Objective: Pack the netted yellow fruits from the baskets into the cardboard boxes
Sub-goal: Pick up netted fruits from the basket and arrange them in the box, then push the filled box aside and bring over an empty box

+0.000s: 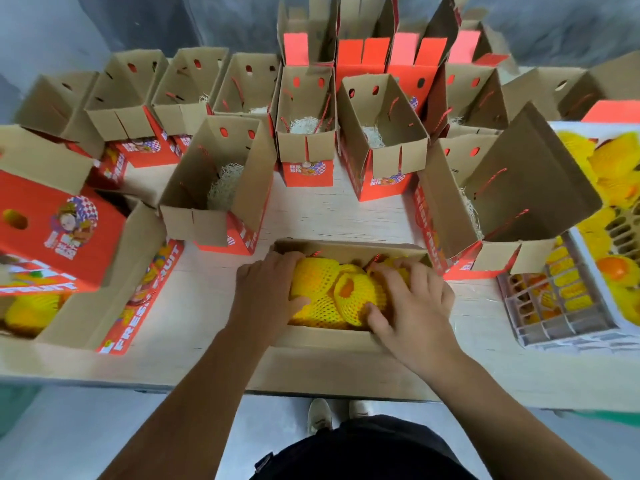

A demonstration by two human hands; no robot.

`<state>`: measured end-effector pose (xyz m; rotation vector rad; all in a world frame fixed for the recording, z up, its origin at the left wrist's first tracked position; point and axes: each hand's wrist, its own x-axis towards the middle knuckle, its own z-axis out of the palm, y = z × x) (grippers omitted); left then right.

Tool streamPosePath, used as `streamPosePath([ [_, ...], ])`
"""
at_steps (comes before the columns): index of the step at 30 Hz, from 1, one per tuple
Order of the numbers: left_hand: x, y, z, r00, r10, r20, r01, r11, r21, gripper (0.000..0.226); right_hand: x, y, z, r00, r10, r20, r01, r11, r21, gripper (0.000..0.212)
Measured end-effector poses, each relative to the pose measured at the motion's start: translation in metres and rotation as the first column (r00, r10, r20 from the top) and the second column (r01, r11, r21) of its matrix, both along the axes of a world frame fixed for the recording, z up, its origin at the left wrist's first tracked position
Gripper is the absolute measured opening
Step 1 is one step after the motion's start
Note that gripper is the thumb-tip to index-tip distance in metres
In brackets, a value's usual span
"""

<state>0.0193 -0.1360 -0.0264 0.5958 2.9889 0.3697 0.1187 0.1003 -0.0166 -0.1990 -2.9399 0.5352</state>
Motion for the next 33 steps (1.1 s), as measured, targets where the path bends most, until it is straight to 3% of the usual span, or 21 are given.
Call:
streamPosePath([
  [8, 0.009, -0.004, -0.009, 0.980, 0.164, 0.108, -0.187, 0.951, 0.248, 0.055, -0.013, -0.004, -0.006, 0.962, 0.200, 0.187, -0.209, 0.977, 0.031, 0.062],
  [11, 0.012, -0.010, -0.009, 0.989, 0.128, 0.081, -0.148, 0.927, 0.345, 0.032, -0.019, 0.001, -0.005, 0.961, 0.207, 0.182, -0.206, 0.978, -0.024, 0.064],
  [15, 0.011, -0.002, -0.009, 0.989, 0.107, -0.099, -0.070, 0.944, 0.324, 0.018, -0.029, 0.009, -0.003, 0.951, 0.255, 0.175, -0.246, 0.967, -0.072, 0.064],
  [18, 0.009, 0.005, -0.008, 0.991, 0.133, 0.008, -0.127, 0.923, 0.362, 0.041, -0.032, 0.012, -0.001, 0.941, 0.286, 0.182, -0.273, 0.957, -0.096, 0.063],
  [21, 0.011, 0.006, -0.008, 0.989, 0.066, -0.132, -0.034, 0.971, 0.235, 0.021, -0.032, 0.012, -0.002, 0.927, 0.320, 0.197, -0.308, 0.947, -0.089, 0.064],
  [24, 0.021, 0.010, -0.003, 0.961, 0.085, -0.264, -0.053, 0.991, 0.127, 0.015, -0.031, 0.015, -0.003, 0.926, 0.333, 0.180, -0.323, 0.943, -0.086, 0.062],
  [26, 0.034, 0.013, -0.009, 0.966, 0.048, -0.253, -0.021, 0.994, 0.107, 0.019, -0.031, 0.018, -0.005, 0.920, 0.352, 0.175, -0.338, 0.935, -0.106, 0.060],
  [28, 0.050, 0.009, -0.013, 0.985, 0.032, -0.172, 0.008, 0.974, 0.227, 0.024, -0.031, 0.022, -0.003, 0.914, 0.374, 0.155, -0.356, 0.925, -0.134, 0.057],
  [30, 0.059, 0.003, -0.013, 0.991, 0.044, -0.125, 0.002, 0.938, 0.347, 0.020, -0.032, 0.031, 0.002, 0.952, 0.299, 0.063, -0.289, 0.948, -0.131, 0.056],
  [31, 0.060, 0.003, -0.012, 0.989, 0.080, -0.124, -0.030, 0.933, 0.360, 0.029, -0.034, 0.040, 0.004, 0.981, 0.194, 0.005, -0.192, 0.974, -0.123, 0.058],
  [33, 0.053, 0.008, -0.010, 0.946, 0.295, -0.132, -0.230, 0.902, 0.366, 0.038, -0.037, 0.065, 0.001, 0.998, -0.047, 0.051, 0.055, 0.984, -0.167, 0.069],
])
